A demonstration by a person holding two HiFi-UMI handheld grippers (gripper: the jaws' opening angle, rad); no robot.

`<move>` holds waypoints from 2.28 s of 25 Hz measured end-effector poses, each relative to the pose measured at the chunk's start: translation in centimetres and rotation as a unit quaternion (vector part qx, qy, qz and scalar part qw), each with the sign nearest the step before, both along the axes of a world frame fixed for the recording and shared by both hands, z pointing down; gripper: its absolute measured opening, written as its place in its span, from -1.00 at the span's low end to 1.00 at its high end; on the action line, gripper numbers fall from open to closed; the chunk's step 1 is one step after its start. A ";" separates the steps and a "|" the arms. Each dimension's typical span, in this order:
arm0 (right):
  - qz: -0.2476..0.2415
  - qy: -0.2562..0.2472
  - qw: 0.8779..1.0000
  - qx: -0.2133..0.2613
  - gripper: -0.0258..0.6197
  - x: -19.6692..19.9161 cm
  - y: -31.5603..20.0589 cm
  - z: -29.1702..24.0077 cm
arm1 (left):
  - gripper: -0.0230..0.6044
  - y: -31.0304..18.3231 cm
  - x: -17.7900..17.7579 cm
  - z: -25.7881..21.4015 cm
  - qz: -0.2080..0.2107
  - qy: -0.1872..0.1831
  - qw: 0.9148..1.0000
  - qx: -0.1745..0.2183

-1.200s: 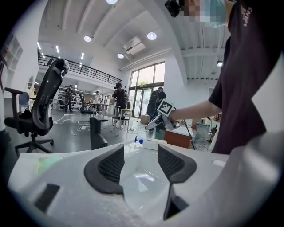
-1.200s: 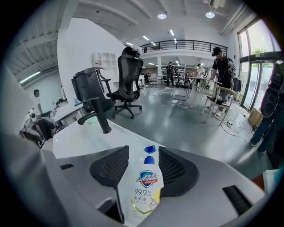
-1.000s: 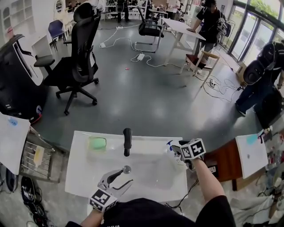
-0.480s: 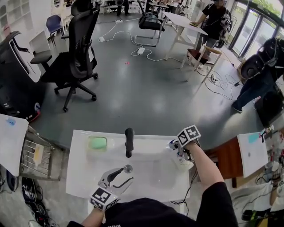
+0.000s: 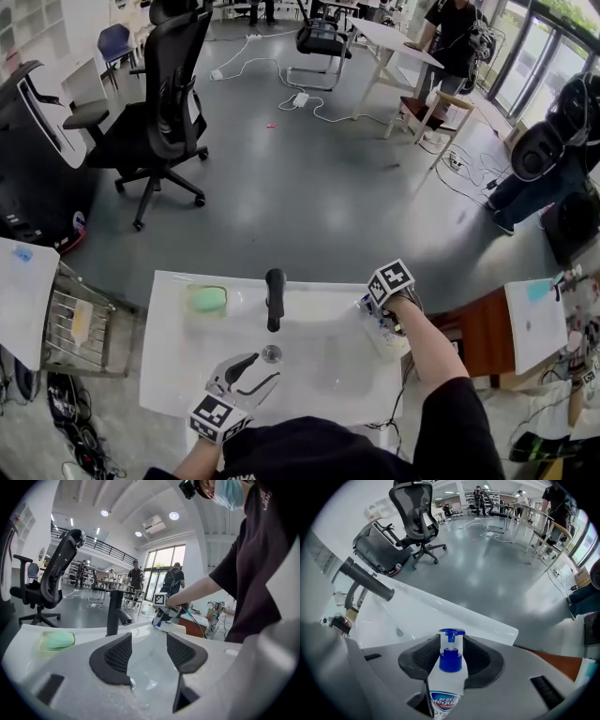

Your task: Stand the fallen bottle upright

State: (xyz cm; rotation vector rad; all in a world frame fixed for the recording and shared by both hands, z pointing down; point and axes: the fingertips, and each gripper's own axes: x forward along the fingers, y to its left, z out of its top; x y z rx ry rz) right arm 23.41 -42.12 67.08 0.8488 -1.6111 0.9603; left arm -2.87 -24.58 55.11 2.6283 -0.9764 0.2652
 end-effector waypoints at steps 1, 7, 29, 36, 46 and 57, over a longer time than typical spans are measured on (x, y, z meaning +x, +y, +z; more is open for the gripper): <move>-0.004 0.003 1.000 0.001 -0.45 0.0 0.0 0.1 | -0.17 -0.1 0.0 0.0 0.000 0.000 1.000 0.000; -0.019 0.007 1.000 0.010 -0.55 -0.2 0.1 -0.1 | -0.17 -0.3 0.5 0.1 0.003 0.007 1.000 -0.003; -0.012 -0.055 0.983 0.176 -0.68 -0.8 -0.4 -9.0 | -0.17 1.7 1.7 -1.5 0.014 -0.002 1.000 0.016; -0.004 -0.071 0.969 0.236 -0.69 -1.7 -1.0 -11.9 | -0.17 2.7 2.3 -1.5 0.016 -0.002 1.000 0.015; 0.019 -0.098 0.939 0.330 -0.69 -3.8 -2.2 -15.4 | -0.17 4.1 1.9 -1.3 0.003 -0.002 1.000 0.007; 0.025 -0.138 0.900 0.413 -0.69 -6.9 -3.1 -18.8 | -0.17 5.0 1.5 -1.1 -0.012 -0.002 1.000 0.006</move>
